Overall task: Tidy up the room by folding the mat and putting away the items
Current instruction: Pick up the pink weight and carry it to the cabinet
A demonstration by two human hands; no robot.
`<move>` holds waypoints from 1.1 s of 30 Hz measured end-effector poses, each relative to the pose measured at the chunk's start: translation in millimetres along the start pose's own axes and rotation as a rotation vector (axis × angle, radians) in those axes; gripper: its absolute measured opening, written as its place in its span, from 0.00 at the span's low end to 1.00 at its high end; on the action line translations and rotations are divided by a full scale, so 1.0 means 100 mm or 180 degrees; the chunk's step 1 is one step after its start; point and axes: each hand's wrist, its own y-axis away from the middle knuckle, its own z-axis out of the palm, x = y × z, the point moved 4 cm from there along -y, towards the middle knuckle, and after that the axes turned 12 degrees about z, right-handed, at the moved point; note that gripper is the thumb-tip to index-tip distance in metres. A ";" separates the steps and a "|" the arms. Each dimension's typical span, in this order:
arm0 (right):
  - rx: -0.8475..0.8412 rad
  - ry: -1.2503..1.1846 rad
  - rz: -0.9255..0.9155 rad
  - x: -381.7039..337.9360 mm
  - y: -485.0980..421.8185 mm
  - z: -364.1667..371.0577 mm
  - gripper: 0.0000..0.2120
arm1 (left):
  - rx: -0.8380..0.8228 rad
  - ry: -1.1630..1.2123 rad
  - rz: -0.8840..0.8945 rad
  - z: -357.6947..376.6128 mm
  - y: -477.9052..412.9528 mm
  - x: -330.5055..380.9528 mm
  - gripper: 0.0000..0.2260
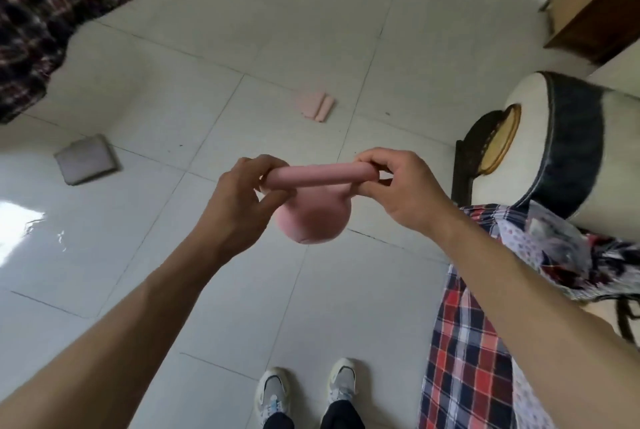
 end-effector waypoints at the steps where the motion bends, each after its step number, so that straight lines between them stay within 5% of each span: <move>1: 0.0014 -0.0011 -0.0026 -0.27 0.11 -0.15 0.10 | 0.0017 0.0074 0.0006 -0.19 -0.06 0.22 0.08; 17: 0.0401 -0.1564 -0.0782 -2.74 1.19 -0.96 0.18 | 0.0855 0.0472 0.0198 -2.15 -0.19 2.45 0.09; 25: -0.0266 -0.2336 -0.1359 -3.47 0.99 -0.93 0.18 | 0.1880 0.0634 0.0173 -2.66 -0.04 2.87 0.11; 33: -0.1303 -0.2136 -0.1708 -4.02 0.51 -0.79 0.18 | 0.3108 0.0159 -0.0170 -2.85 0.06 3.07 0.19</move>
